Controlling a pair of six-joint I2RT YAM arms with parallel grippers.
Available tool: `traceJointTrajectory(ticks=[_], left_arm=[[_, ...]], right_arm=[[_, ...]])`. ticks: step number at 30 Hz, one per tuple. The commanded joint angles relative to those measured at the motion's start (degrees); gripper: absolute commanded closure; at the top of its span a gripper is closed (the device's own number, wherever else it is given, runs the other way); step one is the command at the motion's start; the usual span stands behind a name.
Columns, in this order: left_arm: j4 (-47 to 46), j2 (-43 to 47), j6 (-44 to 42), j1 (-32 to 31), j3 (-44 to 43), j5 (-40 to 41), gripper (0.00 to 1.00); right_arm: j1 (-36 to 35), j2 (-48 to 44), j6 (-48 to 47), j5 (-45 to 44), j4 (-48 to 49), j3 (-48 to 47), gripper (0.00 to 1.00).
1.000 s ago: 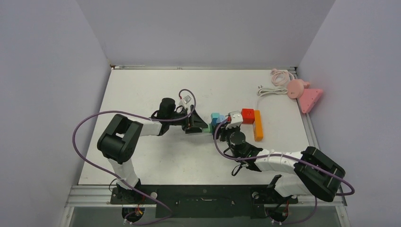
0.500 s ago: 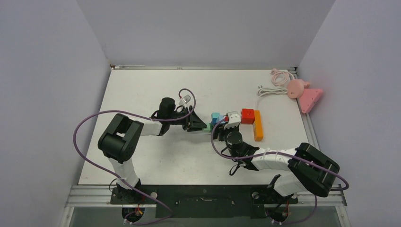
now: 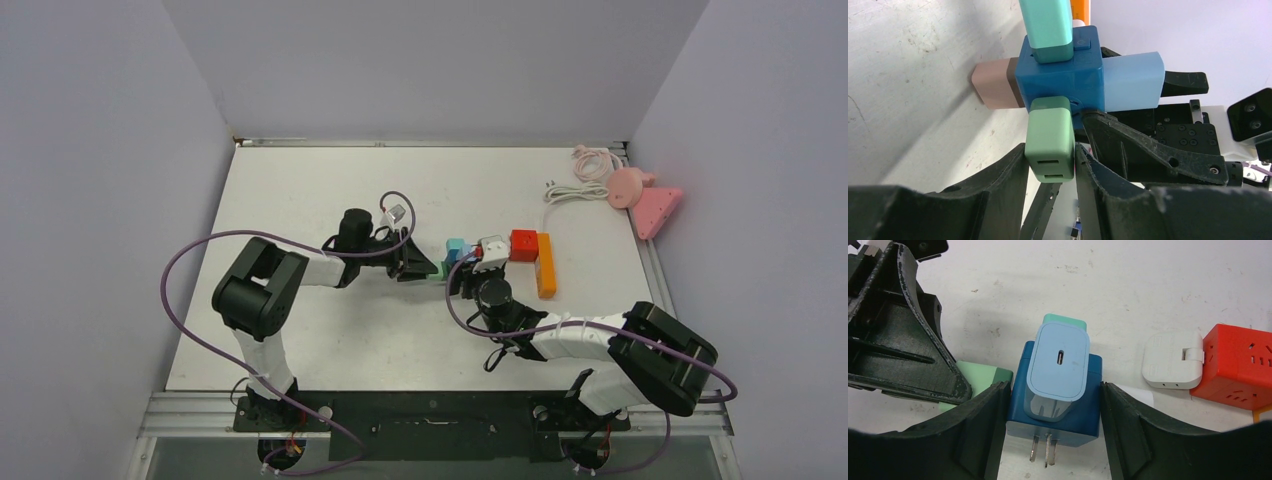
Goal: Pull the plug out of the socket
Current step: Remove the plug from the socket.
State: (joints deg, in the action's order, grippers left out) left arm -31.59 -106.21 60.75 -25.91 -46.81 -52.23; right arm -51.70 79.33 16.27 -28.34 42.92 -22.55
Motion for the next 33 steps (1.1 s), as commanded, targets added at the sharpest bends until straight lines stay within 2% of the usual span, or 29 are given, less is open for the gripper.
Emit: traceJointTrajectory(ticks=[1, 6, 10, 13, 20, 28, 33], left_arm=[[-0.3, -0.4, -1.9, -0.4, -1.8, -1.0, 0.68], [-0.6, -0.2, -1.9, -0.3, -1.9, -1.3, 0.83], [-0.9, 0.0, -1.8, -0.2, -2.0, -1.6, 1.0], [-2.1, 0.2, -1.2, -0.1, -1.8, -1.9, 1.0], [-3.9, 1.1, -0.6, 0.6, -1.5, -2.4, 1.0], [-4.3, 1.3, 0.1, 2.2, -1.3, -2.3, 1.0], [-1.4, 1.4, -0.9, 3.4, -1.7, -1.8, 1.0]], right_arm=[[-0.6, -2.8, 1.1, -0.1, 6.0, -1.2, 0.95], [-0.6, -2.4, 1.6, -0.7, 5.3, -1.5, 0.95], [-0.5, -1.5, 3.8, -2.9, 2.6, -2.5, 0.95], [0.7, -0.5, 6.4, -3.2, 1.0, -3.1, 0.95], [6.7, 1.8, 12.7, 2.6, -2.3, -3.9, 0.95], [6.1, 1.8, 10.6, 3.5, -0.1, -3.3, 0.95], [4.6, 1.2, 8.2, 3.7, 2.4, -2.5, 0.95]])
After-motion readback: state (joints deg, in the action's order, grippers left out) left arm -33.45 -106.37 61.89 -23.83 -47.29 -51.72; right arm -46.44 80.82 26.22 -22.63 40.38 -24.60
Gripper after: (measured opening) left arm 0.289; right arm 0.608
